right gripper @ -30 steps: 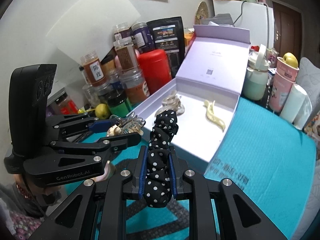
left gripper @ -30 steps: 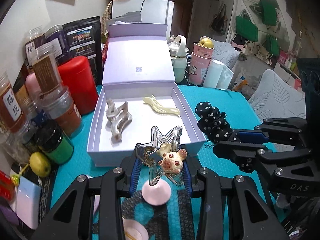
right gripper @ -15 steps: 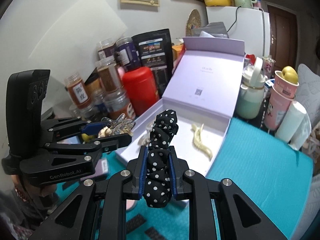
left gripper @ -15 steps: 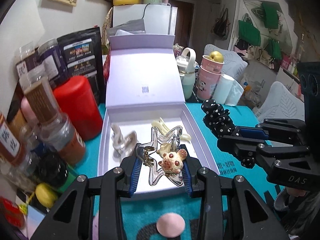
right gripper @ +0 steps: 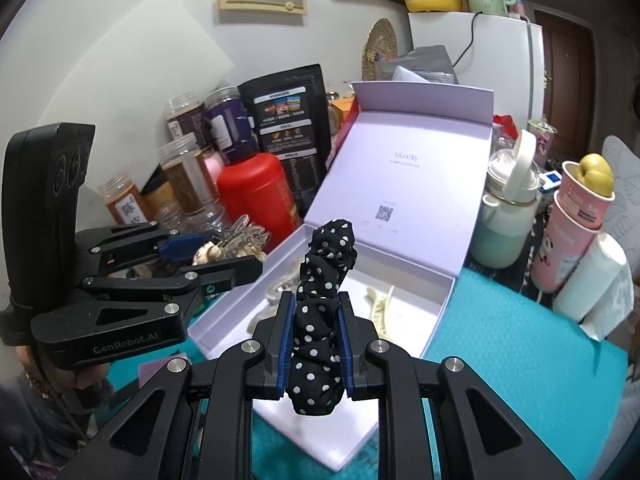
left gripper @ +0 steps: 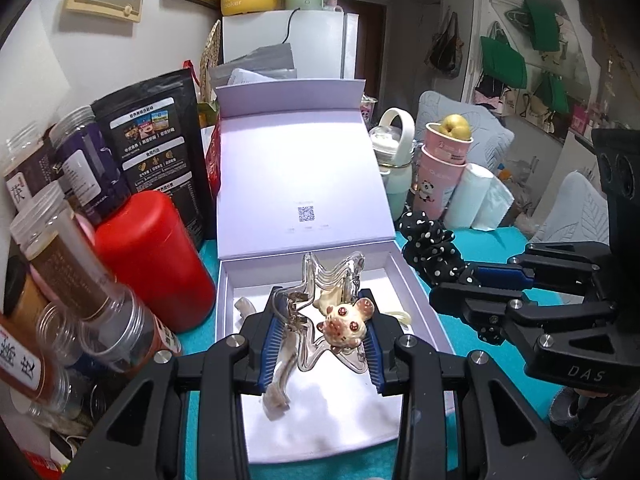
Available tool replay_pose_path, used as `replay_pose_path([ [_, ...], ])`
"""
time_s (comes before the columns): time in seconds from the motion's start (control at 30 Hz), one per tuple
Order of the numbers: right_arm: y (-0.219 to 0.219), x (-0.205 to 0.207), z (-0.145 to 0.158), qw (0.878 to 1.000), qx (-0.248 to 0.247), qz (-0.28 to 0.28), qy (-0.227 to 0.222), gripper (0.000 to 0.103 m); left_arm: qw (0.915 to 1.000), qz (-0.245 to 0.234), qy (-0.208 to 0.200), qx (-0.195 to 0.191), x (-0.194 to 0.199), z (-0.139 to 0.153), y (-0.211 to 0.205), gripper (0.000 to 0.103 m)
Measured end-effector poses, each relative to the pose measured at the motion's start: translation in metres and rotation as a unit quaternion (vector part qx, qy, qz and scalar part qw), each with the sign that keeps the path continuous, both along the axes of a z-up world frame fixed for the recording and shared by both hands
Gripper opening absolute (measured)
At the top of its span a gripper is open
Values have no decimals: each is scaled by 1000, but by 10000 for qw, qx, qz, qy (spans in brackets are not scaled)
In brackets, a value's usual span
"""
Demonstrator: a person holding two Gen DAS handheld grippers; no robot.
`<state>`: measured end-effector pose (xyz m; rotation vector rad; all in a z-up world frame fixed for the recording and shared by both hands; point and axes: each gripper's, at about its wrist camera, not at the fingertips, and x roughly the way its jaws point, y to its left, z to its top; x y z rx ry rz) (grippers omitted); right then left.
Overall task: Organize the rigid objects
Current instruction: 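Lower both held items into the gift box and open both tools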
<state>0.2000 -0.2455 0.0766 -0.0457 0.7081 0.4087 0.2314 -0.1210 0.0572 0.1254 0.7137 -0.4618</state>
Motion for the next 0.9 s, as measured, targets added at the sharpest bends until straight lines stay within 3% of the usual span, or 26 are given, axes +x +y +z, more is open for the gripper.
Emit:
replay_pose_path([
  [0.9, -8, 57, -69, 9972, -155, -159, 710, 20, 9952, 20, 803, 554, 51, -74, -19, 35],
])
